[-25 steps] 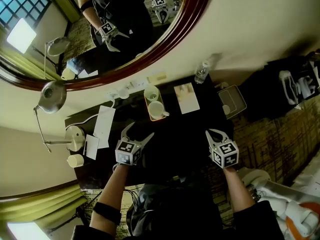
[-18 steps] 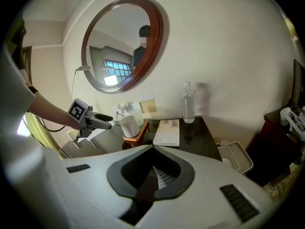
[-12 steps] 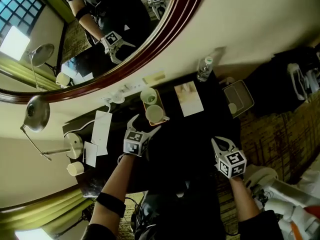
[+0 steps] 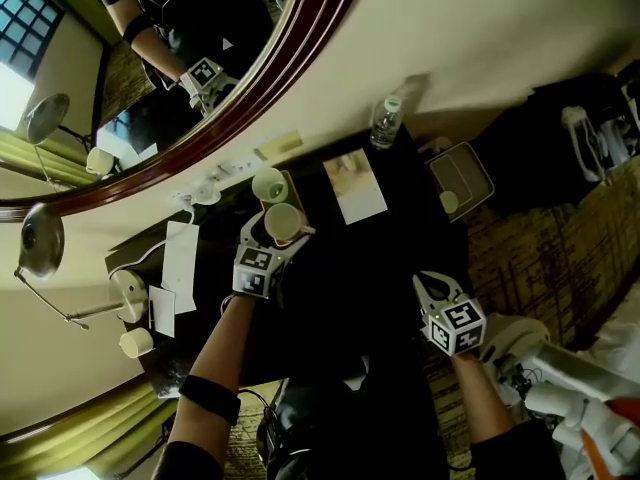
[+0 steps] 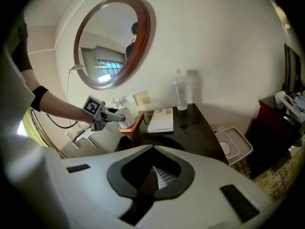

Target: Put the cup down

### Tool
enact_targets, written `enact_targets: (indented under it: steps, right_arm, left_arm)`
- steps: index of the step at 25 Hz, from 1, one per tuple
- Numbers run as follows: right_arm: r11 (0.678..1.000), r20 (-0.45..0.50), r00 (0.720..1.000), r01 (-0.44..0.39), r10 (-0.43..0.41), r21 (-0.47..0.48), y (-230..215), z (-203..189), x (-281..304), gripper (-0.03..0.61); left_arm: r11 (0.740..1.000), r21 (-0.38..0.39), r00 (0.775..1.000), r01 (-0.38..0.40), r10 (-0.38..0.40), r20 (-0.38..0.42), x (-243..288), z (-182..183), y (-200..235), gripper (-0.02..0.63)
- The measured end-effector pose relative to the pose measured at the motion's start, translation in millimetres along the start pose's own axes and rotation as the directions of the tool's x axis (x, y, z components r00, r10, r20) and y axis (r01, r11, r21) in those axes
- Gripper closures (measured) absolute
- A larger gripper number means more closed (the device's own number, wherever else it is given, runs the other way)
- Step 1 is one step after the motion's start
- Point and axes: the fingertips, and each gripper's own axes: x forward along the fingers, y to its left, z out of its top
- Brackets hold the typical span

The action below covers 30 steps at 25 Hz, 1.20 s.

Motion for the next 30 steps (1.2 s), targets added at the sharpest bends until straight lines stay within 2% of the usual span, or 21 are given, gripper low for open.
enact_targets:
  steps: [3,9,16,25,30]
  right_arm:
    - [1.0,0.003,1.0,0.004,-0.004,0.009,-3.6,-0.5,-4.5,0.574]
    - [1.0,0.014,1.0,0.007,-0.008,0.023,-4.7,-3.2,-11.9,0.574]
    - [0.999,0.033,0.999,0.003,-0.005,0.032,-6.7,-3.7,-19.1,0.574]
    - [1.0,0.053,0.999,0.009,-0.01,0.021,-14.4,-6.7,-31.1,0.574]
    - [0.999,0.061,0.998,0.016,-0.018,0.028,-20.2,-6.5,-43.6,0.574]
  left_arm:
    - [1.0,0.01,1.0,-0.027,0.027,0.001,0.5,0.8,4.5,0.203]
    - [0.999,-0.001,0.999,-0.041,0.041,0.012,-2.4,0.5,2.8,0.21]
    - [0.999,0.028,0.999,-0.016,0.015,0.053,-9.0,20.9,-26.9,0.21]
    - [0.988,0.115,0.992,0.104,-0.111,0.054,11.0,36.7,-114.9,0.21]
    - [0.963,0.178,0.978,0.2,-0.207,0.02,30.9,33.9,-160.4,0.21]
